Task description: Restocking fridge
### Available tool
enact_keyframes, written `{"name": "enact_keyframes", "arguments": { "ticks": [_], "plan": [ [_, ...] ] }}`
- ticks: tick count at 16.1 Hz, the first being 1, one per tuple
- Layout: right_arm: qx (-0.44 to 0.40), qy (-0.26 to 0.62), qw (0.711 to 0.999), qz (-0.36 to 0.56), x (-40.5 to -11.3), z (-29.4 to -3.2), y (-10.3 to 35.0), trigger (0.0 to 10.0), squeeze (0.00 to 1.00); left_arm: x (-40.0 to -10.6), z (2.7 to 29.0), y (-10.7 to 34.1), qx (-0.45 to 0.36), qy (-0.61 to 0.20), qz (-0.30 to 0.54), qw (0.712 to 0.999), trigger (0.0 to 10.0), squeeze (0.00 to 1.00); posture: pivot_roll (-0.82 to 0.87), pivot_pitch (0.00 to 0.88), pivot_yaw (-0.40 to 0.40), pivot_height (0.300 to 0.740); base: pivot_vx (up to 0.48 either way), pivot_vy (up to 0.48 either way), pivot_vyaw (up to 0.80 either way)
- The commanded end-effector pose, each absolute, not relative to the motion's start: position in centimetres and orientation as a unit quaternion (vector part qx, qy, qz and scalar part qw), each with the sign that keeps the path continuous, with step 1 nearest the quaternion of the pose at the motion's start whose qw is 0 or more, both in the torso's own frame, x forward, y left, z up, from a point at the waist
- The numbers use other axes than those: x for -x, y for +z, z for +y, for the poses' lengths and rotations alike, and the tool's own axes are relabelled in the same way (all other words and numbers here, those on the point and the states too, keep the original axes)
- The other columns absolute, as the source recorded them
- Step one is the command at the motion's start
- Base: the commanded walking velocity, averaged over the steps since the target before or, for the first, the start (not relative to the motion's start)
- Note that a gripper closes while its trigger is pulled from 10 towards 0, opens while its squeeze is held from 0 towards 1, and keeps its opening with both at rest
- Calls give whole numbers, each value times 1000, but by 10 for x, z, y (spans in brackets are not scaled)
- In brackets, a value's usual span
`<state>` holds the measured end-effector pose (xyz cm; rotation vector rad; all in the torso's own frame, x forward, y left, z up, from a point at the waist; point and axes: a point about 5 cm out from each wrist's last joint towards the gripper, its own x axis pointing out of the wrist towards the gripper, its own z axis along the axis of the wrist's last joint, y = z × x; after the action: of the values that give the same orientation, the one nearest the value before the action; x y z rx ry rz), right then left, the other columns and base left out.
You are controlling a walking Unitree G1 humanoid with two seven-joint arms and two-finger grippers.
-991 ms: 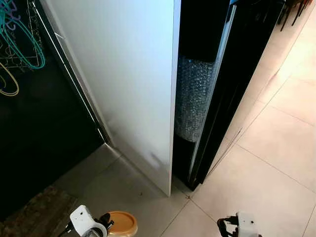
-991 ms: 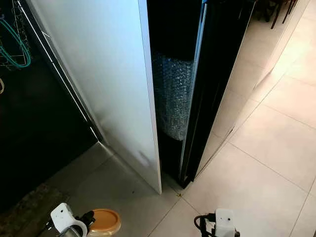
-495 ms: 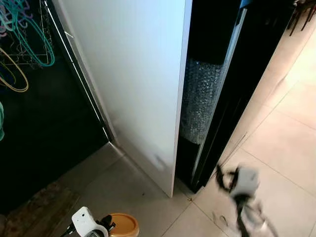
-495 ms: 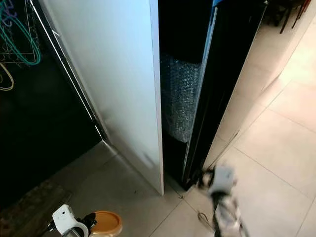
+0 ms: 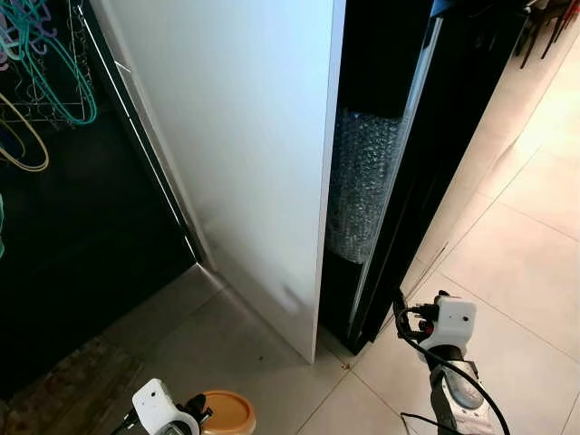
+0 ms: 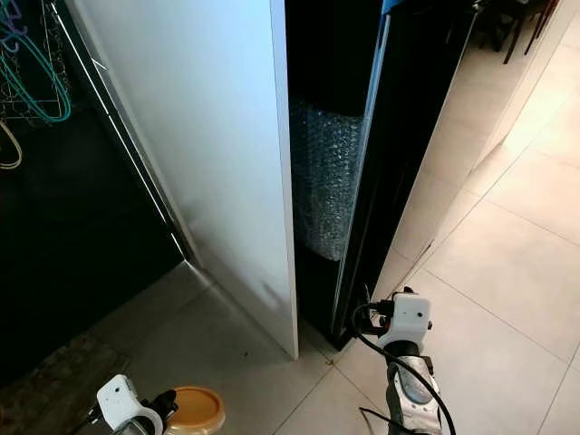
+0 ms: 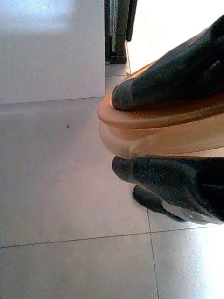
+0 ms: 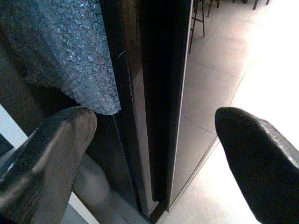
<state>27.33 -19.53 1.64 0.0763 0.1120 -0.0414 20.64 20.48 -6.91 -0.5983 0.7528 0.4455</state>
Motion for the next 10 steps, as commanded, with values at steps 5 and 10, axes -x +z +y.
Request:
{"name": "enact_keyframes", "arguments": {
  "ticks": [5, 10],
  "plan": [
    [-48, -44, 994, 93, -267, -200, 6, 10000, 0, -202, 208, -71, 271, 207, 371, 864, 10000, 0, -108, 85, 44, 740, 0, 286, -260],
    [-46, -43, 994, 94, -271, -199, 8, 10000, 0, -201, 208, -72, 272, 208, 372, 863, 10000, 0, -107, 86, 44, 740, 0, 0, -800]
  ]
}}
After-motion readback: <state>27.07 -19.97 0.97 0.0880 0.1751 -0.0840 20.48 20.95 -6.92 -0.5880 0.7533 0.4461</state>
